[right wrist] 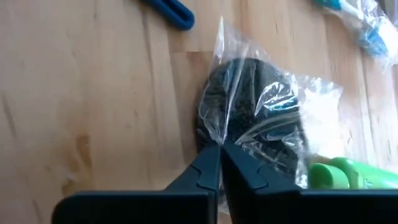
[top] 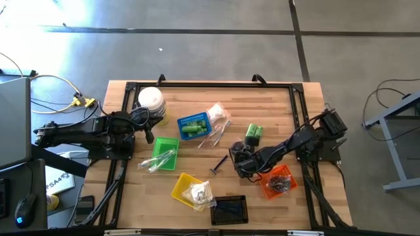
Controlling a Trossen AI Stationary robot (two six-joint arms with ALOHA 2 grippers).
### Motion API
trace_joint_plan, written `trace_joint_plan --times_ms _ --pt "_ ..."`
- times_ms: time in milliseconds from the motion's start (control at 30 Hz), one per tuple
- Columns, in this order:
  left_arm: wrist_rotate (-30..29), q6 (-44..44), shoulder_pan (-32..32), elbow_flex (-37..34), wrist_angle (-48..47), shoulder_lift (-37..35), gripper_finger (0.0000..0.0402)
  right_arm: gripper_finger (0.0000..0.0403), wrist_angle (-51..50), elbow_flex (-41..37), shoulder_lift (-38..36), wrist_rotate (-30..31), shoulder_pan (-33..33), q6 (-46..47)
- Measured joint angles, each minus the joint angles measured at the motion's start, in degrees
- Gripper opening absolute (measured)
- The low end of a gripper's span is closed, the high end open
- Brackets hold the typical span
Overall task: Pick & Place Travel size toiletries
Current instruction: Put the black hairbrush into the orange bin
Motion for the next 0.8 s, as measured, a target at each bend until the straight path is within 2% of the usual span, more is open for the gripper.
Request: trace_joint_plan --times_ms 300,533,700,800 --pt "0.0 -0.1 0.0 0.0 0.0 0.0 0.0001 0.0003 -5.0 7.7 -4.5 2.5 0.4 -7.2" --pt "0.0 -0.1 0.0 0.0 0.0 0.0 0.0001 0.0003 -18.0 16.2 -8.8 5.5 1.0 -9.0" --pt "0.0 -0.1 0.0 0.0 0.0 0.0 0.0001 0.0003 -29.7 21.5 -12.5 3.3 2.6 -4.2" --pt "0.2 -0.1 0.0 0.0 0.2 0.0 0.0001 0.0003 -35.0 23.6 -14.7 -1.2 4.5 0.8"
